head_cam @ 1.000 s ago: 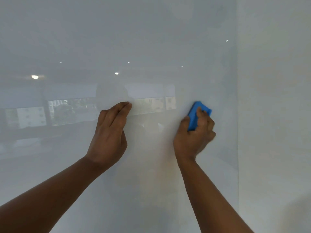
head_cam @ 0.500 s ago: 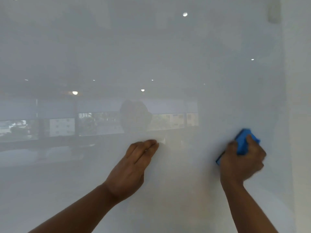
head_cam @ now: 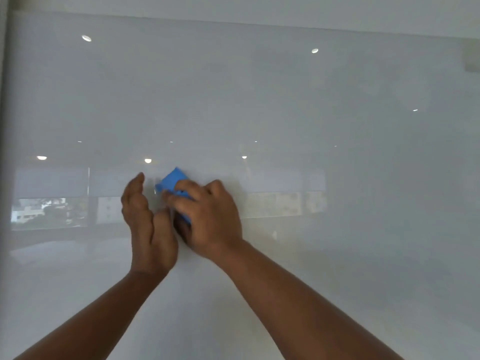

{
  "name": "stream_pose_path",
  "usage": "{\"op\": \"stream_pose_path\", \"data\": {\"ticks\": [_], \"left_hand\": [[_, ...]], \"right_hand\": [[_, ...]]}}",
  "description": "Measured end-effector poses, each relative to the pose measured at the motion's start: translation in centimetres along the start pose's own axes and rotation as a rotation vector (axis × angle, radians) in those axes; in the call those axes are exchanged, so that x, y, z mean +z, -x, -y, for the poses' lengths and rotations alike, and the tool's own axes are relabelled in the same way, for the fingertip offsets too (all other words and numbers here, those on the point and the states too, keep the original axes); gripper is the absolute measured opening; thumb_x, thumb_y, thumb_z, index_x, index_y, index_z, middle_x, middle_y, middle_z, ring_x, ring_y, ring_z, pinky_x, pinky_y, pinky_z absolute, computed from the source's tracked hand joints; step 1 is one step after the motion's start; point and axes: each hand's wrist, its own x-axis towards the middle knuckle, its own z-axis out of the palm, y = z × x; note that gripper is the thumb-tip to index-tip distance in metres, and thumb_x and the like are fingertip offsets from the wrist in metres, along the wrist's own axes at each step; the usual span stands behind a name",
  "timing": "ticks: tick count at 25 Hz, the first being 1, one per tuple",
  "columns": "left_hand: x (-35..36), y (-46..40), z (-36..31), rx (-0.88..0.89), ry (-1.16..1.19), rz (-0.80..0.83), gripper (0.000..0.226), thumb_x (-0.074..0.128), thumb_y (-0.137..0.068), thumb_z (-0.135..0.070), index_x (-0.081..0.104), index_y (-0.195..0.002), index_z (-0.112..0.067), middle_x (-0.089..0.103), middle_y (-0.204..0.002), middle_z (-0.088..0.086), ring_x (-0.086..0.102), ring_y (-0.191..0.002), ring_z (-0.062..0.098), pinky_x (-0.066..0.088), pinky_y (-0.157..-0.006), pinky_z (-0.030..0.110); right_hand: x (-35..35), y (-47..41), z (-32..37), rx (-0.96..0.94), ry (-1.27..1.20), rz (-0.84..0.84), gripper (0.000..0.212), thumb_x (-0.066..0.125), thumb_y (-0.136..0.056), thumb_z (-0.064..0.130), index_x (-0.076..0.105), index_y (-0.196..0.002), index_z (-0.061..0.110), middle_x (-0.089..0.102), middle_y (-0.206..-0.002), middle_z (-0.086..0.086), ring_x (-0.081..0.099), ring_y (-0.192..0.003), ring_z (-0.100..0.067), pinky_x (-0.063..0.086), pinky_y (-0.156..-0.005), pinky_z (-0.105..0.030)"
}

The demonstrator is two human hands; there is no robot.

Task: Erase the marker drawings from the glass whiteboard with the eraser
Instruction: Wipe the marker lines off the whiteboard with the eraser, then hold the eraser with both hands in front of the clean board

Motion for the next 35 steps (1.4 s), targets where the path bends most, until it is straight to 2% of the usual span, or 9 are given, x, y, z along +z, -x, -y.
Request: {"op": "stream_pose_path", "data": {"ticks": [4,8,12,15,19,22,24,27,35], "left_hand": [[-2.2,-0.7,-1.4,0.042,0.064,0.091,0.063,0.035,-0.087,-0.009,0.035,-0.151,-0.009,0.039,-0.154,0.003,0.037,-0.142,0.019,0.032,-0.118,0.049],[-2.3,0.1,-3.0,0.328,-0.085,0.473,0.054,0.034,-0.098,-0.028,0.043,-0.148,-0.009,0.057,-0.139,0.003,0.051,-0.130,0.016,0.041,-0.109,0.039],[-0.2,2.0,-3.8,0.605,-0.389,0.926,0.079,0.034,-0.096,-0.072,0.026,-0.156,-0.020,0.049,-0.143,-0.005,0.046,-0.126,0.010,0.042,-0.103,0.029],[3.9,4.4,-5.4,0.668,-0.389,1.048,0.083,0.036,-0.093,-0.070,0.029,-0.154,-0.015,0.045,-0.143,0.000,0.044,-0.125,0.017,0.047,-0.104,0.036],[11.3,9.8,-9.8,0.707,-0.237,1.065,0.075,0.036,-0.093,-0.063,0.041,-0.144,-0.009,0.051,-0.137,0.007,0.051,-0.118,0.024,0.050,-0.099,0.041],[17.9,16.7,-14.1,0.735,-0.112,1.049,0.064,0.050,-0.094,-0.055,0.044,-0.141,-0.012,0.051,-0.137,0.006,0.049,-0.123,0.025,0.046,-0.102,0.043],[22.2,21.9,-17.1,0.736,-0.053,1.079,0.064,0.047,-0.096,-0.054,0.040,-0.145,-0.013,0.047,-0.141,0.005,0.045,-0.129,0.025,0.042,-0.106,0.043],[28.4,31.5,-22.5,0.734,0.044,1.203,0.070,0.027,-0.097,-0.059,0.025,-0.153,-0.017,0.039,-0.147,0.004,0.037,-0.133,0.022,0.037,-0.111,0.042],[36.4,60.0,-34.4,0.804,0.394,1.534,0.063,0.047,-0.103,-0.047,0.027,-0.155,-0.019,0.040,-0.146,0.006,0.038,-0.131,0.024,0.040,-0.110,0.038]], "right_hand": [[-0.6,4.1,1.8,-0.226,-0.156,0.251,0.026,0.077,-0.086,0.021,0.075,-0.112,0.021,0.071,-0.125,0.004,0.055,-0.087,-0.022,0.050,-0.078,-0.035],[-5.1,7.8,0.1,0.051,-0.250,0.282,0.043,0.081,-0.081,0.027,0.064,-0.120,0.021,0.051,-0.144,0.003,0.063,-0.105,-0.021,0.057,-0.079,-0.039],[-11.5,10.0,-3.3,0.260,-0.311,0.215,0.054,0.088,-0.075,0.035,0.048,-0.108,0.019,0.048,-0.130,0.004,0.058,-0.103,-0.012,0.058,-0.069,-0.037],[-15.7,12.9,-5.3,0.360,-0.211,0.330,0.054,0.087,-0.078,0.035,0.044,-0.111,0.027,0.057,-0.115,0.008,0.058,-0.093,-0.010,0.057,-0.071,-0.038],[-22.9,19.3,-8.6,0.433,0.045,0.328,0.065,0.083,-0.080,0.040,0.053,-0.134,0.018,0.065,-0.128,0.003,0.062,-0.107,-0.016,0.054,-0.090,-0.036],[-29.7,26.5,-11.2,0.500,0.210,0.342,0.060,0.076,-0.085,0.038,0.055,-0.135,0.013,0.064,-0.129,-0.001,0.060,-0.109,-0.021,0.053,-0.092,-0.039],[-34.2,31.9,-12.3,0.562,0.295,0.348,0.057,0.070,-0.088,0.039,0.054,-0.136,0.012,0.062,-0.130,-0.002,0.056,-0.110,-0.021,0.051,-0.093,-0.037],[-41.8,41.0,-13.0,0.701,0.423,0.366,0.058,0.061,-0.093,0.044,0.050,-0.140,0.012,0.058,-0.134,-0.005,0.052,-0.113,-0.020,0.047,-0.096,-0.036],[-59.1,65.0,-7.0,1.109,0.658,0.558,0.060,0.048,-0.102,0.051,0.047,-0.147,0.012,0.057,-0.139,-0.007,0.053,-0.119,-0.024,0.043,-0.101,-0.042]]}}
